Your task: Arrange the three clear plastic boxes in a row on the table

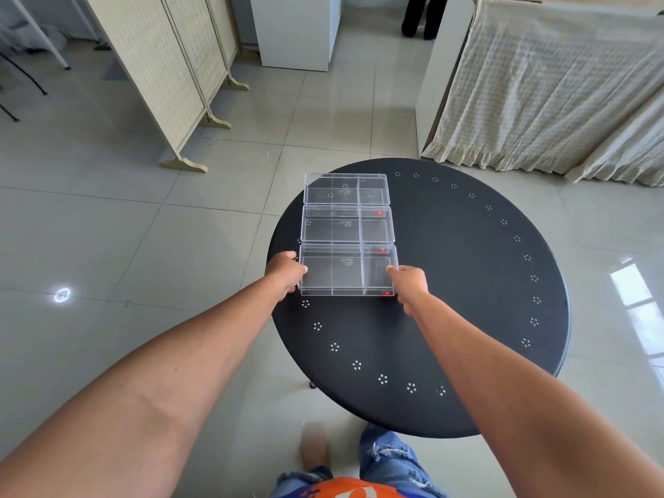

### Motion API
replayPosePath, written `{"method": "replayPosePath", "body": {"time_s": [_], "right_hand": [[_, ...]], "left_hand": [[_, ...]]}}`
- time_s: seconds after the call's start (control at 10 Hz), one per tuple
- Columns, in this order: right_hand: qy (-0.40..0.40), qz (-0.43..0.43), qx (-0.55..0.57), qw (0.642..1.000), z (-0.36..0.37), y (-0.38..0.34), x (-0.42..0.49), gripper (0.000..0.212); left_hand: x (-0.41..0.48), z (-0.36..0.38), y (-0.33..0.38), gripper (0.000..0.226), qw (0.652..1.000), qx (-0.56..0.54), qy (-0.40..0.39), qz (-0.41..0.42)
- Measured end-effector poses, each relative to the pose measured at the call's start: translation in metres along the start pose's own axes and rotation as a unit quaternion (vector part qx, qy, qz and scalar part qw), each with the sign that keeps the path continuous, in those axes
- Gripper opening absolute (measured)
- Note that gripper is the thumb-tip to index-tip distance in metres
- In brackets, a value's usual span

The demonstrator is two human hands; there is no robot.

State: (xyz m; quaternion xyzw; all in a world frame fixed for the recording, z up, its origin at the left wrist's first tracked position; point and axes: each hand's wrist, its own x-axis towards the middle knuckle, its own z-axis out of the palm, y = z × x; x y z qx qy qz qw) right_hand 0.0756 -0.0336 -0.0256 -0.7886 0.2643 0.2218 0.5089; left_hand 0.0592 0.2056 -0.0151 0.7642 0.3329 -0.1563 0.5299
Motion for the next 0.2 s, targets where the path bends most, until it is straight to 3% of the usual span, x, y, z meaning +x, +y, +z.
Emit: {"method": "replayPosePath", "body": {"time_s": [0.2], "right_hand": [[0.036,0.011,0.018,0.999,-0.0060,0.0002,-0.0089,0.031]], "left_hand": [[-0.0094,-0.0008,0.0043,0.058,0.994,0.066,0.062,0.060]]}}
